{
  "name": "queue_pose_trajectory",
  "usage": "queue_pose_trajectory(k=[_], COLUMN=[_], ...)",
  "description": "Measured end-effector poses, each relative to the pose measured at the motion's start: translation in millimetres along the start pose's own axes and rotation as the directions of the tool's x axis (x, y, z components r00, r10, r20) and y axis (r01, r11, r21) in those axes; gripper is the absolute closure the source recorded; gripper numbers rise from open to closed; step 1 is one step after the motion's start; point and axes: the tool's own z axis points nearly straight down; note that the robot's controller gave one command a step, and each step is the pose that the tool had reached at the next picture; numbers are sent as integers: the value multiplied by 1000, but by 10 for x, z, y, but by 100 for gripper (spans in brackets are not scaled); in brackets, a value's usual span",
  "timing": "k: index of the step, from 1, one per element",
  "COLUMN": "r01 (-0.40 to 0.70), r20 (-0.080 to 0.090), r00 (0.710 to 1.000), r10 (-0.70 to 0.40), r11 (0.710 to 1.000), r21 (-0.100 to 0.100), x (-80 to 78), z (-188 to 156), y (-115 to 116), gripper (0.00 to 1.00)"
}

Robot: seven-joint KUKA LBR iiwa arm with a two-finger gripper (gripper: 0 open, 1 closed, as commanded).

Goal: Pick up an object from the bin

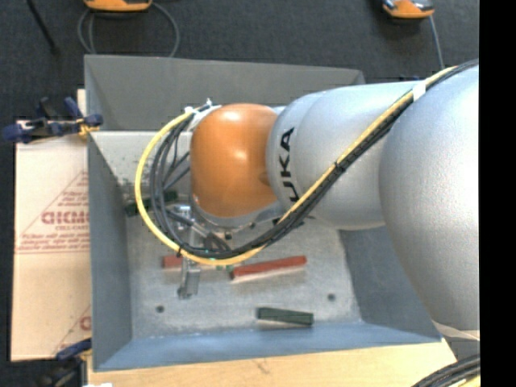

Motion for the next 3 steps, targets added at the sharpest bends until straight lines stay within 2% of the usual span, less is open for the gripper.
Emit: queue_pose_trajectory(k=[1, 2, 3], r01=[35, 333, 389], r20=[2, 12, 11], r00=[999, 943, 921], r10=[-35, -333, -389], r11=[999, 943, 921], r21=[5, 4, 4], x=[-409, -602, -598], z=[1017, 656, 667], y=[-842, -958, -933], gripper=[0, 0, 0])
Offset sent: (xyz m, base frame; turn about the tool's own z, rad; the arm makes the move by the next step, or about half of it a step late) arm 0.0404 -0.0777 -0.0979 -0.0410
